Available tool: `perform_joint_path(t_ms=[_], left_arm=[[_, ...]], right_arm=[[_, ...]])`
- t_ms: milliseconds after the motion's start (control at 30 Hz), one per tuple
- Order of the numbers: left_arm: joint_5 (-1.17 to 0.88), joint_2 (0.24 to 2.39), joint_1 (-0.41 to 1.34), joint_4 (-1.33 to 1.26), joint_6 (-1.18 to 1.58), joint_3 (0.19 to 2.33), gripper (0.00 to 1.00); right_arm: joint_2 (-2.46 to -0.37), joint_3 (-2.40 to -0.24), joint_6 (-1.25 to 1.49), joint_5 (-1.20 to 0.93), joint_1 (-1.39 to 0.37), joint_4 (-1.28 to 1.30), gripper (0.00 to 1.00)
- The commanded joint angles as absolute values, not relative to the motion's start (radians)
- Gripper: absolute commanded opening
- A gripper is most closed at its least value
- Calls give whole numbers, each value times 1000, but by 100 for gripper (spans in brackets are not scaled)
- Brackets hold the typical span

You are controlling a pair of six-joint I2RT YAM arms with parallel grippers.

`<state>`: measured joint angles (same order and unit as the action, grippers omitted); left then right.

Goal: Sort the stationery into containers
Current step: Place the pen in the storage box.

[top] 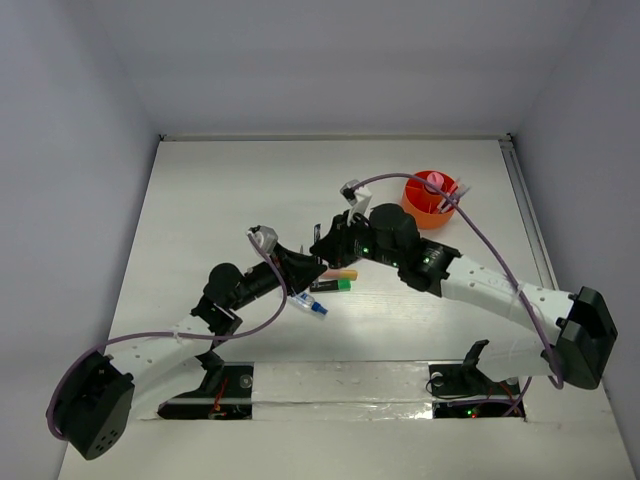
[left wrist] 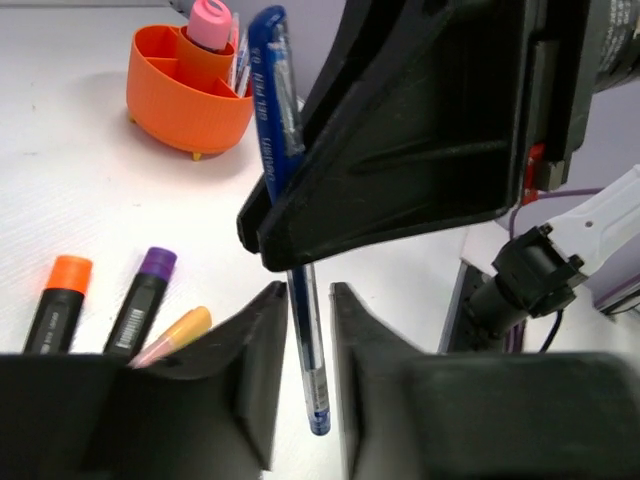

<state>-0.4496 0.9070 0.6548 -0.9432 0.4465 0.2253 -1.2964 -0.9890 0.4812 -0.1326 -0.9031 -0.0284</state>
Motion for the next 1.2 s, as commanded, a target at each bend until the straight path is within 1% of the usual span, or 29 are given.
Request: perform_joint_path(t_ms=[0, 67, 100, 167, 200, 233, 300, 467, 500, 600, 667, 800, 933, 1167], left_arm=[[-469, 905, 658, -1014, 436, 270, 29], [-471, 907, 658, -1015, 439, 267, 43], [-462, 904, 658, -1015, 437, 265, 52], [-446, 900, 658, -997, 430, 265, 58], [-442, 897, 658, -989, 428, 267, 62], [-440, 887, 658, -982, 428, 265, 64], [-423, 871, 658, -974, 423, 256, 69], [-405, 848, 658, -934, 413, 258, 71], [-399, 842, 658, -937, 417, 252, 70], [-391, 842, 658, -917, 420, 258, 70], [-394, 839, 658, -910, 420, 258, 70], [-405, 845, 658, -910, 423, 259, 69], [-396, 839, 658, -910, 423, 252, 68], [-348, 811, 658, -876, 414, 247, 67]], right_arm=[[-1258, -1022, 471, -60, -890, -51, 3], [-1250, -1028, 460, -3, -878, -28, 1], [-1235, -1020, 450, 35, -853, -25, 0], [-1223, -1006, 449, 73, -804, -28, 0], [-1209, -994, 452, 77, -748, -28, 0], [-1201, -986, 448, 84, -720, -34, 0], [-1183, -963, 439, 159, -642, -46, 0], [-1158, -920, 405, 366, -483, -84, 0], [-1155, -910, 396, 456, -457, -109, 0], [-1146, -864, 388, 552, -353, -159, 0], [-1144, -845, 391, 575, -286, -173, 0], [-1184, -850, 367, 620, -207, -209, 0], [-1236, -864, 348, 624, -164, -244, 0], [-1374, -926, 324, 588, -155, -275, 0]])
